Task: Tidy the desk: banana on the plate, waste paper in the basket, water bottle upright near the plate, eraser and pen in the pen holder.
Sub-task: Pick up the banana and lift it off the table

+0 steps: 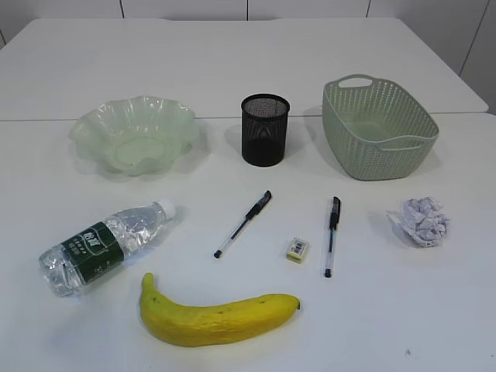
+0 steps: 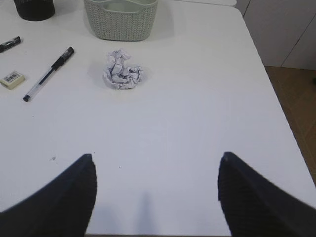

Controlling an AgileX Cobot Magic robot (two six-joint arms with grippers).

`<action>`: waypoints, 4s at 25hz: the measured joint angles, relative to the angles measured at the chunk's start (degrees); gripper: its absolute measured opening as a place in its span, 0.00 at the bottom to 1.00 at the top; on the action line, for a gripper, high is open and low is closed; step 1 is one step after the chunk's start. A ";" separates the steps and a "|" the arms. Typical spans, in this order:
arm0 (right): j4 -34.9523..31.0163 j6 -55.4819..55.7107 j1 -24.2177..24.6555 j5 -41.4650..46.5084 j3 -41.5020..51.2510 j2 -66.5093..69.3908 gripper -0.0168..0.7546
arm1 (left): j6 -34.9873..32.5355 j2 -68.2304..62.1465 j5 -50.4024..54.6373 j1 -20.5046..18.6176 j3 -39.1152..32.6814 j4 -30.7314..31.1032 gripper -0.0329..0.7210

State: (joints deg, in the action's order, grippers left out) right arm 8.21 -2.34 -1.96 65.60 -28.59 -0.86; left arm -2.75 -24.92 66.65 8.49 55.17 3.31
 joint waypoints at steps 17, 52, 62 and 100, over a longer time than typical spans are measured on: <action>0.00 0.00 0.00 0.00 0.00 0.00 0.76 | -4.42 -14.55 1.55 11.96 9.60 0.01 0.80; 0.00 -0.11 0.00 0.00 0.00 0.00 0.76 | -5.92 -36.10 4.25 44.65 18.56 13.87 0.80; 0.00 -0.11 0.00 0.00 0.00 0.00 0.76 | -5.92 -36.96 3.80 47.34 18.56 14.42 0.80; 0.00 -0.19 0.00 0.00 0.00 0.00 0.76 | -10.69 -37.05 2.58 47.34 18.56 22.02 0.80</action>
State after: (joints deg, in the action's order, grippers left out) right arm 8.21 -2.53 -1.96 65.60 -28.59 -0.86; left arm -13.44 -61.97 69.23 55.83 73.73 25.33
